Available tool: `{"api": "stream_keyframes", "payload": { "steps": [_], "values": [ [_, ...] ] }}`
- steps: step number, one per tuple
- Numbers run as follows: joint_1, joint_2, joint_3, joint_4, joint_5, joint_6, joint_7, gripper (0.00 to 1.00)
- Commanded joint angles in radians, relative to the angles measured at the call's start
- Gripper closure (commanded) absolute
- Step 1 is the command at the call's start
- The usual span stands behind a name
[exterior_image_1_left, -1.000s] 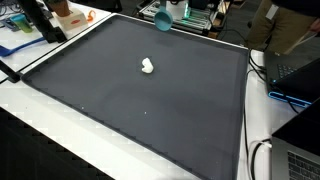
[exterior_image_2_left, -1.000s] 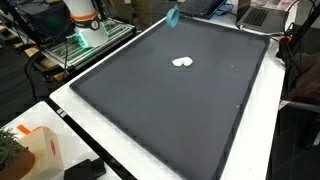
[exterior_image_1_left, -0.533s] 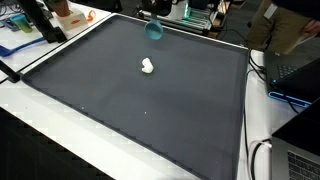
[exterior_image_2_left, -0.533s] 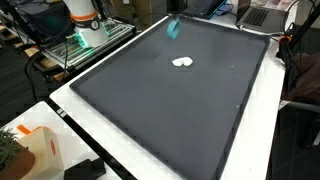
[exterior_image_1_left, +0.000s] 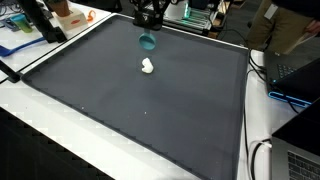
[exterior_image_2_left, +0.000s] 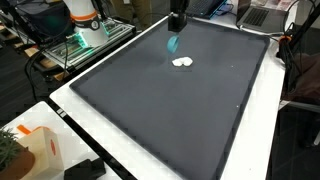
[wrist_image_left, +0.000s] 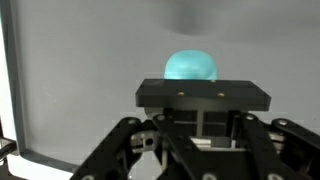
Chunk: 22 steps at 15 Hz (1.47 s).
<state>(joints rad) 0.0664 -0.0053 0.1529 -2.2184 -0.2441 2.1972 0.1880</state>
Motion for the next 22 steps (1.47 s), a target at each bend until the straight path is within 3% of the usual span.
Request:
{"api": "stream_keyframes", "payload": {
  "steps": [1, 6, 11, 15, 19, 22],
  "values": [
    [0.011, 0.029, -0.024, -0.024, 0.004, 0.093, -0.038, 0.77],
    [0.014, 0.073, -0.03, -0.037, 0.015, 0.111, -0.053, 0.77],
    [0.017, 0.13, -0.043, -0.067, -0.034, 0.227, -0.039, 0.77],
    [0.024, 0.137, -0.055, -0.062, -0.07, 0.19, -0.022, 0.77],
    [0.025, -0.022, -0.037, -0.056, 0.055, 0.013, -0.107, 0.77],
    [0.028, -0.167, -0.036, -0.068, 0.125, 0.001, -0.148, 0.77]
  ]
}}
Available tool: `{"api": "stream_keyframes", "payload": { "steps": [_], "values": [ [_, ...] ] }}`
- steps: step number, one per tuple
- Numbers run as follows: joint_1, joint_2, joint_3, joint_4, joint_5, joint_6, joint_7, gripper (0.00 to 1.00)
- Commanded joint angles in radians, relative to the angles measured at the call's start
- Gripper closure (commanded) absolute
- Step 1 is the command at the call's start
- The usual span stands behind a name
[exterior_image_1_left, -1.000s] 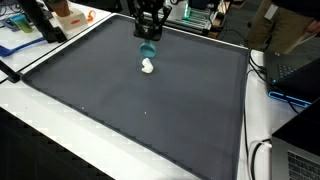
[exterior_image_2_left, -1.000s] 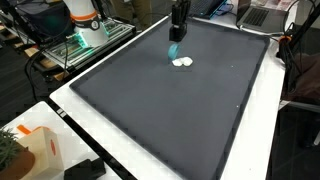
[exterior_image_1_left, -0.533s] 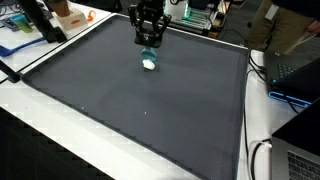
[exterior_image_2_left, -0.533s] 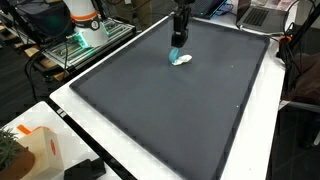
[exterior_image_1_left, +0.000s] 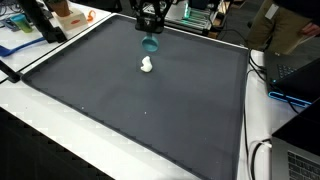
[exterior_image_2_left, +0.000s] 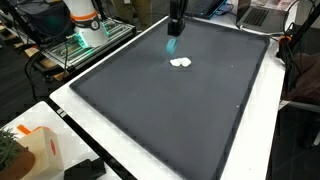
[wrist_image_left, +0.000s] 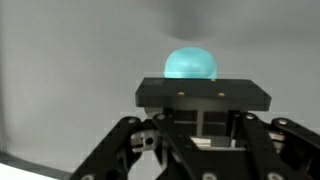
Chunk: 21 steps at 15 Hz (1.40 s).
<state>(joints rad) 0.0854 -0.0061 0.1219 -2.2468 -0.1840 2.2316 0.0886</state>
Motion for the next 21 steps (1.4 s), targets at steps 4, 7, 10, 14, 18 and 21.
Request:
{"api": "stream_keyframes", "payload": {
  "steps": [4, 7, 10, 14, 18, 21],
  "values": [
    [0.048, -0.291, -0.012, 0.017, 0.244, -0.253, -0.158, 0.77],
    [0.077, -0.348, -0.011, 0.035, 0.334, -0.362, -0.192, 0.77],
    [0.071, -0.34, 0.001, 0.045, 0.306, -0.348, -0.167, 0.52],
    [0.072, -0.337, -0.001, 0.044, 0.31, -0.349, -0.171, 0.52],
    [0.073, -0.325, -0.007, 0.053, 0.328, -0.358, -0.174, 0.77],
    [0.073, -0.288, -0.03, 0.075, 0.422, -0.405, -0.166, 0.77]
  ]
}}
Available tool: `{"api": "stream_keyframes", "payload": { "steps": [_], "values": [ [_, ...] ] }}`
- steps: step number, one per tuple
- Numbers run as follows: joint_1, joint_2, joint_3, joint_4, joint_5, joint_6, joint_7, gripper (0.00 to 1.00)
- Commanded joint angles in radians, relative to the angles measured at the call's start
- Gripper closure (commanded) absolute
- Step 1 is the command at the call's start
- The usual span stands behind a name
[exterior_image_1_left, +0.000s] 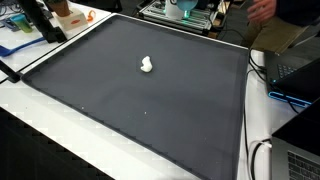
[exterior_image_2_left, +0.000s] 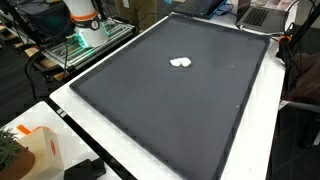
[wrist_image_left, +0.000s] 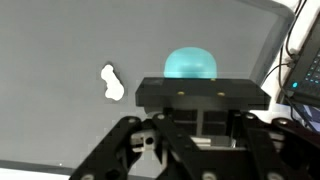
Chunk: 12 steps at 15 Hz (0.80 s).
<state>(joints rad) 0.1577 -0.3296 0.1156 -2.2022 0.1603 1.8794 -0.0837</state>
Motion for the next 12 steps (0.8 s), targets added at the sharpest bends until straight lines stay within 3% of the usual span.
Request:
{"api": "stream_keyframes", "payload": {
  "steps": [1, 4, 5, 6, 7, 11, 12],
  "values": [
    [-0.004, 0.051, -0.027, 0.046, 0.104, -0.07, 0.026, 0.77],
    [-0.018, 0.102, -0.03, 0.105, 0.171, -0.122, 0.11, 0.77],
    [-0.02, 0.113, -0.03, 0.123, 0.195, -0.131, 0.127, 0.63],
    [-0.024, 0.122, -0.026, 0.135, 0.192, -0.124, 0.144, 0.27],
    [-0.03, 0.133, -0.019, 0.145, 0.18, -0.109, 0.173, 0.26],
    [-0.036, 0.139, -0.019, 0.167, 0.123, -0.118, 0.18, 0.01],
    [-0.038, 0.127, -0.022, 0.148, 0.109, -0.116, 0.156, 0.0]
  ]
}}
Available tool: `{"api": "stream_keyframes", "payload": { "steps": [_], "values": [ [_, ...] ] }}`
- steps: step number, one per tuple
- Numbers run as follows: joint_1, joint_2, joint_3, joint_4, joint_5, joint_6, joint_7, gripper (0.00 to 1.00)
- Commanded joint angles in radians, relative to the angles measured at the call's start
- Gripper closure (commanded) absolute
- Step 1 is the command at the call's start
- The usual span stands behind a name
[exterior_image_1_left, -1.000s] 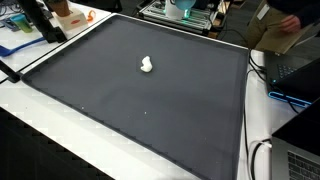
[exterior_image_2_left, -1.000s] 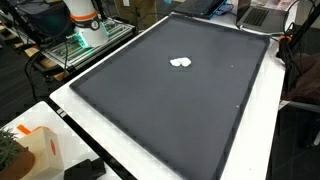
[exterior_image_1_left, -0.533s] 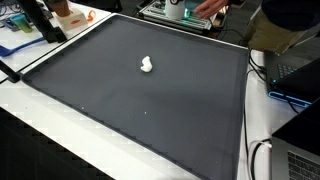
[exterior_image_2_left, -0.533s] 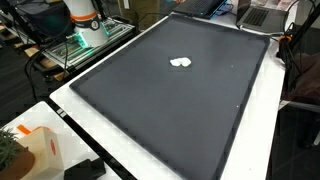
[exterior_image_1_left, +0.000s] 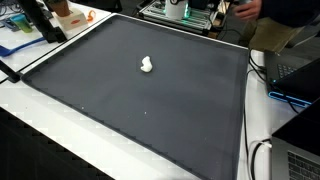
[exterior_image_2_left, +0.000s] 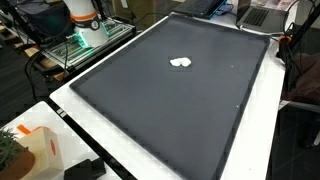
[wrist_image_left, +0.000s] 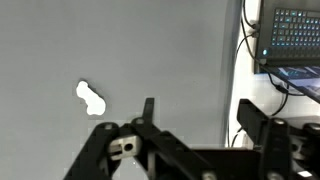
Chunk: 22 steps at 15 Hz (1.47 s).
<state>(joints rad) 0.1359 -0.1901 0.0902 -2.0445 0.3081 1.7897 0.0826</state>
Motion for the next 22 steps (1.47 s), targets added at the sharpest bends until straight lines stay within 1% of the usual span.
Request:
{"api": "stream_keyframes", "payload": {
  "steps": [1, 2, 3, 4, 5, 7, 10, 12, 14, 15, 16, 18, 20, 22],
  "values": [
    [-0.02, -0.039, 0.002, -0.055, -0.076, -0.005, -0.053, 0.0],
    [-0.024, -0.062, -0.002, -0.095, -0.106, 0.016, -0.099, 0.0],
    [-0.031, -0.101, -0.007, -0.163, -0.155, 0.054, -0.144, 0.0],
    [-0.027, -0.119, 0.002, -0.206, -0.193, 0.097, -0.17, 0.0],
    [-0.029, -0.161, 0.0, -0.278, -0.22, 0.163, -0.207, 0.0],
    [-0.029, -0.215, 0.002, -0.386, -0.26, 0.313, -0.218, 0.0],
    [-0.039, -0.288, 0.002, -0.564, -0.277, 0.567, -0.151, 0.0],
    [-0.061, -0.31, 0.009, -0.686, -0.309, 0.724, -0.101, 0.0],
    [-0.1, -0.29, 0.028, -0.778, -0.34, 0.838, -0.011, 0.0],
    [-0.125, -0.264, 0.04, -0.788, -0.353, 0.805, 0.042, 0.0],
    [-0.076, -0.26, 0.004, -0.722, -0.319, 0.776, -0.041, 0.0],
    [-0.101, -0.25, 0.015, -0.761, -0.336, 0.782, 0.005, 0.0],
    [-0.106, -0.246, 0.019, -0.755, -0.336, 0.783, 0.017, 0.0],
    [-0.09, -0.179, 0.003, -0.743, -0.31, 0.869, -0.003, 0.0]
  ]
}}
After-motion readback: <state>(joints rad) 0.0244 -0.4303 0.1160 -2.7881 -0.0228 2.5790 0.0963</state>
